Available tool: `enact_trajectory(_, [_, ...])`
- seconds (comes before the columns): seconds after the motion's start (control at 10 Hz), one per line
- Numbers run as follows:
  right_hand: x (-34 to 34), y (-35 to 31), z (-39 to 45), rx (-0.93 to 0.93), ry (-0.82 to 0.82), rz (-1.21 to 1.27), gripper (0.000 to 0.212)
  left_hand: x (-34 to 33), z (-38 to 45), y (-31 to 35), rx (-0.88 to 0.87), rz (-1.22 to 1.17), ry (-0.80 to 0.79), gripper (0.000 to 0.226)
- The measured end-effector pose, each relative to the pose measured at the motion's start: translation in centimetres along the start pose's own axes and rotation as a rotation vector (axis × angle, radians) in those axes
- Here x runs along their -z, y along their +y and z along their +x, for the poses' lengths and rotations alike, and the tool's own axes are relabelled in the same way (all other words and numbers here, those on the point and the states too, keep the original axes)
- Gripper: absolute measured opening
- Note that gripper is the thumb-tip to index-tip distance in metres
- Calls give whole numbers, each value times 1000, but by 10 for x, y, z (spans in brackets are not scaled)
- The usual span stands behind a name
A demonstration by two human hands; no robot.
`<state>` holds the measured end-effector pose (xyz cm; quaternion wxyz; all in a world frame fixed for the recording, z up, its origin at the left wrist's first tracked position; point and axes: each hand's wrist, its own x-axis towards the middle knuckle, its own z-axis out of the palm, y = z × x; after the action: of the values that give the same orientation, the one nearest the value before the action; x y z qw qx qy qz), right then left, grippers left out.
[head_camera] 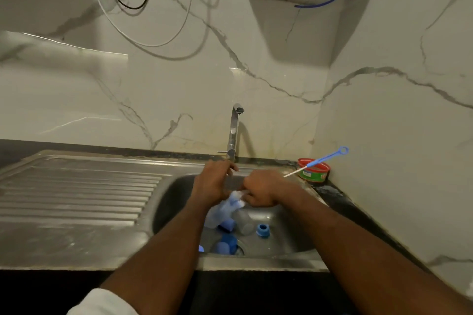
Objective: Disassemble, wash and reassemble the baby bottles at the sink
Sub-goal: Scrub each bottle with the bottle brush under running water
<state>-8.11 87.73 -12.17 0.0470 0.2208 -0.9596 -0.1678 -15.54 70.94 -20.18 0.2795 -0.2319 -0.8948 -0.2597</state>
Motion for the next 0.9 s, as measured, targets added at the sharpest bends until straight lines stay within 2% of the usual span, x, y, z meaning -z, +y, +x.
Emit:
enact_trajectory(0.1, [5,-8,-8,82,169,-70,29,2,-1,2,123,-53,-22,51])
enact_trajectory(0.2, [1,3,-16,-8,238,-93,24,10,-4,18,318,-410,-308,57])
enact_trajectory(0.3, [-5,12,-22,-143,170,-97,28,2,-7,29,177,-331,-470,59])
enact_trajectory(0.4, [-4,23,-25,-218,116,-23,30,-5,-5,23,29,-225,-505,57])
enact_trajectory(0.5, [-5,23,-25,-216,53,166,36,-1,-5,1,-76,-94,-313,64])
enact_trajectory(0.6, [-3,11,-34,-107,105,357,38,0,-6,-16,-147,5,-145,87])
enact_trajectory(0.7, [0,7,-32,-76,79,376,28,1,-5,-13,-94,-222,-185,101])
enact_trajectory(0.8, [-27,28,-18,-495,-267,210,28,0,-7,2,-57,-246,-452,83])
enact_trajectory(0.9, [-53,28,6,-695,-89,458,30,-1,-5,6,-101,-228,-314,67])
